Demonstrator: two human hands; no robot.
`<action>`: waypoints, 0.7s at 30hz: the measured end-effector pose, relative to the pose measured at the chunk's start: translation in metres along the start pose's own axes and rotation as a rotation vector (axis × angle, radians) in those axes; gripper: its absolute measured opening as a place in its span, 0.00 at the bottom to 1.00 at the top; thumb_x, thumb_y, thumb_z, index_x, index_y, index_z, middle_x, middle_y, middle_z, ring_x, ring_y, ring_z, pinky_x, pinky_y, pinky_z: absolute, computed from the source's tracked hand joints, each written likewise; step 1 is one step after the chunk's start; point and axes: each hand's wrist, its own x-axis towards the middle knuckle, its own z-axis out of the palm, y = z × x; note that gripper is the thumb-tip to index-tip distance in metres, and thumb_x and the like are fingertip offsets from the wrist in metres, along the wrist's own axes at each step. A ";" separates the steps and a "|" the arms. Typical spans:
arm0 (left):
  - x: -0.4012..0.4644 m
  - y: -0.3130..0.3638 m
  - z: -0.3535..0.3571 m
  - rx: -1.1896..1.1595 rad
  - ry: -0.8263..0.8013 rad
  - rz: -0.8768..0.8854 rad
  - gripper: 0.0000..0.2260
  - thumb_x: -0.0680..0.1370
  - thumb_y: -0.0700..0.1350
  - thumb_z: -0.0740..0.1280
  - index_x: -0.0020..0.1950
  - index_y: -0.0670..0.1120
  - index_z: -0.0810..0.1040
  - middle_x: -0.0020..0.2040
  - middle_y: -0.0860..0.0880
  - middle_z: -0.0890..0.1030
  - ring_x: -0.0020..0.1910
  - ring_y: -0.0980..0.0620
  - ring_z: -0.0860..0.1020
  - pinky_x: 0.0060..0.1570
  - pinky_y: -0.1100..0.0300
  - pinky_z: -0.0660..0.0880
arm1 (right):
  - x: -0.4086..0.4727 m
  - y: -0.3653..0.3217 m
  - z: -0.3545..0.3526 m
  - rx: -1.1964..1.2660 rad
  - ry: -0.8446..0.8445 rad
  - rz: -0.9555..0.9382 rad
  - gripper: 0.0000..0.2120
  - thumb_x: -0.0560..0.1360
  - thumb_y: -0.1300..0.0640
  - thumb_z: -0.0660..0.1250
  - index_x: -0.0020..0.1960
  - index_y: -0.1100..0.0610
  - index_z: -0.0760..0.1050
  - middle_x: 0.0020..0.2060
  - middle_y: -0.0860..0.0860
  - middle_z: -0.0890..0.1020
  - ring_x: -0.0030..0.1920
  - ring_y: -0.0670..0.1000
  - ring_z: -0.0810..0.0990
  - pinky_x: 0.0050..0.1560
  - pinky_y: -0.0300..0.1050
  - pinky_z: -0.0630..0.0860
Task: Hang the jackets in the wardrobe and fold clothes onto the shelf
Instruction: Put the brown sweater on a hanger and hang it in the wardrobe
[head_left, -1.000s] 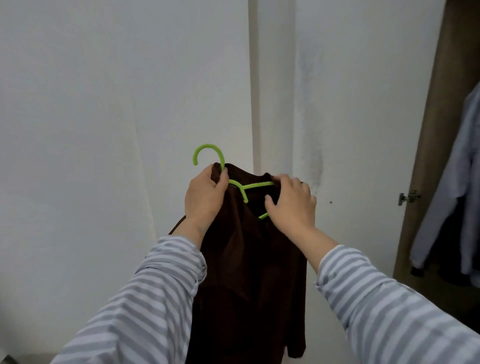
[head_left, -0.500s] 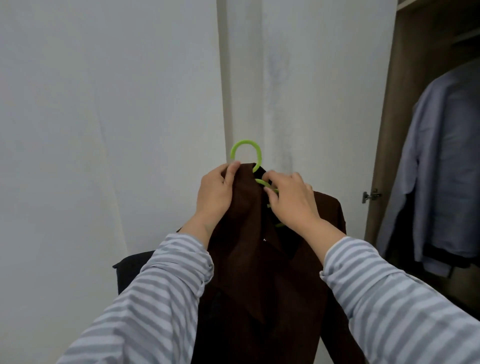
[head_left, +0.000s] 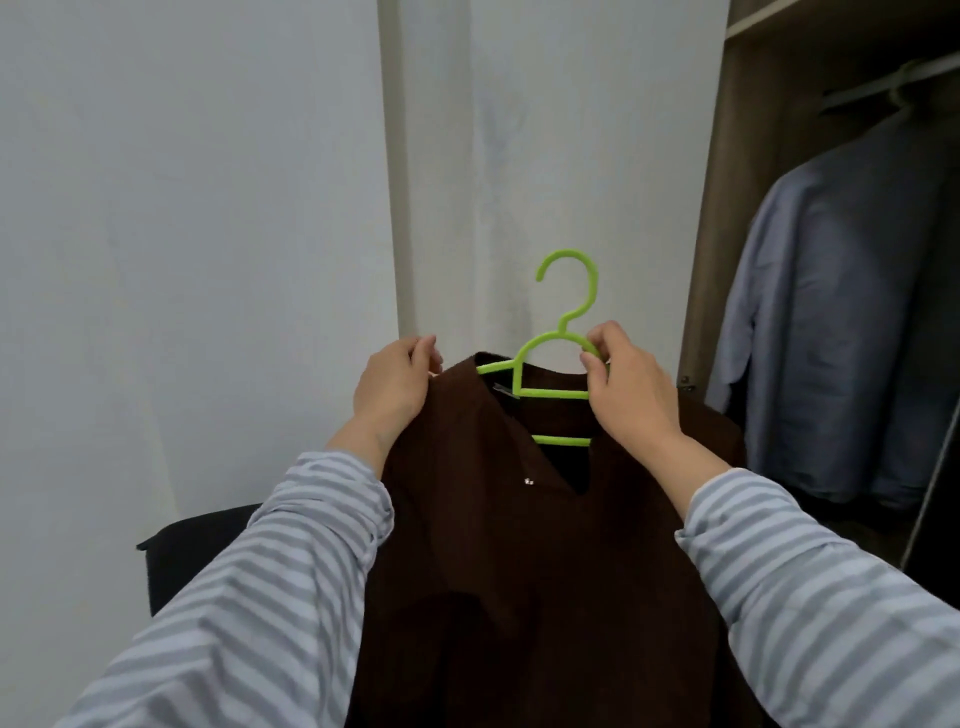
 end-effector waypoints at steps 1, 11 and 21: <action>-0.005 0.005 0.004 0.020 0.006 0.046 0.16 0.81 0.54 0.55 0.40 0.51 0.77 0.41 0.53 0.80 0.44 0.51 0.78 0.45 0.56 0.71 | 0.000 0.004 0.000 -0.003 0.007 0.038 0.04 0.80 0.53 0.58 0.52 0.52 0.68 0.40 0.49 0.78 0.43 0.58 0.78 0.42 0.50 0.71; -0.060 -0.003 0.071 0.407 0.049 0.183 0.32 0.68 0.65 0.67 0.66 0.52 0.63 0.68 0.48 0.61 0.66 0.44 0.61 0.67 0.48 0.60 | -0.003 0.010 -0.020 -0.093 0.140 0.228 0.05 0.80 0.53 0.58 0.51 0.53 0.70 0.45 0.51 0.80 0.49 0.59 0.78 0.50 0.51 0.66; -0.062 0.028 0.082 0.072 0.194 0.016 0.31 0.73 0.56 0.70 0.68 0.44 0.61 0.65 0.44 0.64 0.62 0.43 0.70 0.55 0.48 0.72 | -0.021 0.012 -0.077 -0.121 0.264 0.244 0.05 0.81 0.53 0.57 0.54 0.52 0.69 0.42 0.48 0.78 0.47 0.58 0.78 0.52 0.55 0.71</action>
